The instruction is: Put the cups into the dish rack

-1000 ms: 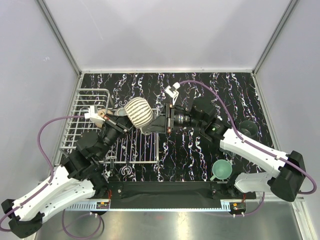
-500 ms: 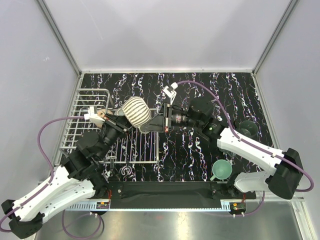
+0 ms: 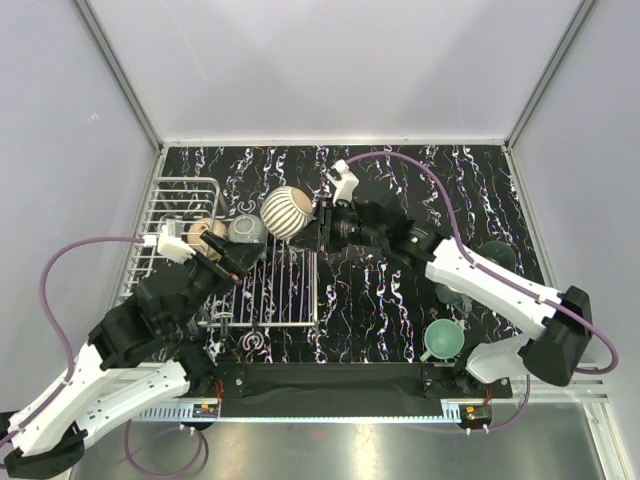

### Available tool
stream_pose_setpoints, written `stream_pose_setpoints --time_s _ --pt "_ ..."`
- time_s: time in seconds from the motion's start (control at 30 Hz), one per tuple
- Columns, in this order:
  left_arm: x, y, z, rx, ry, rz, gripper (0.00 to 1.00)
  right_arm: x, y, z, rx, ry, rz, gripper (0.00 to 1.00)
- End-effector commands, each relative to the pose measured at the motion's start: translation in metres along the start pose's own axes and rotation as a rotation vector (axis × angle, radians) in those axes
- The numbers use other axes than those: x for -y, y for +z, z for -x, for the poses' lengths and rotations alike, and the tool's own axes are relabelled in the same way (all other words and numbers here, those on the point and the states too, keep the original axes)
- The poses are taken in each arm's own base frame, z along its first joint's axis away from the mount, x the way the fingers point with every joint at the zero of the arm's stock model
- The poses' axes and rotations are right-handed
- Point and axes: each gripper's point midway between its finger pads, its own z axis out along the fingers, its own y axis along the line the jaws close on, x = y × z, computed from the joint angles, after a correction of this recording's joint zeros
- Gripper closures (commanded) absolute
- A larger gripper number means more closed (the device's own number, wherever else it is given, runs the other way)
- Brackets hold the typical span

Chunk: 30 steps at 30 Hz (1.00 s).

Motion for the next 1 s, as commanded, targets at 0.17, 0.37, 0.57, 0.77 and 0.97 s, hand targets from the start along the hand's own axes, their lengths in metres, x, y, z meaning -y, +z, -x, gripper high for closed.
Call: stream_pose_setpoints --time_s 0.17,0.37,0.57,0.77,0.97 --pt "0.005 -0.029 0.035 0.081 0.118 0.003 0.09 0.072 0.023 0.034 0.063 -0.238 -0.377 1.0" --pt "0.008 -0.031 0.041 0.073 0.221 0.032 0.09 0.095 0.055 0.029 0.021 -0.299 -0.497 1.0" --pt "0.008 -0.034 0.046 0.09 0.253 0.035 0.09 0.124 0.083 0.02 -0.013 -0.343 -0.645 1.0" --pt "0.012 -0.037 0.052 0.108 0.275 0.021 0.09 0.141 0.104 0.01 -0.032 -0.36 -0.709 1.0" --pt "0.014 -0.04 0.052 0.104 0.274 0.007 0.09 0.154 0.118 0.0 -0.048 -0.368 -0.76 1.0"
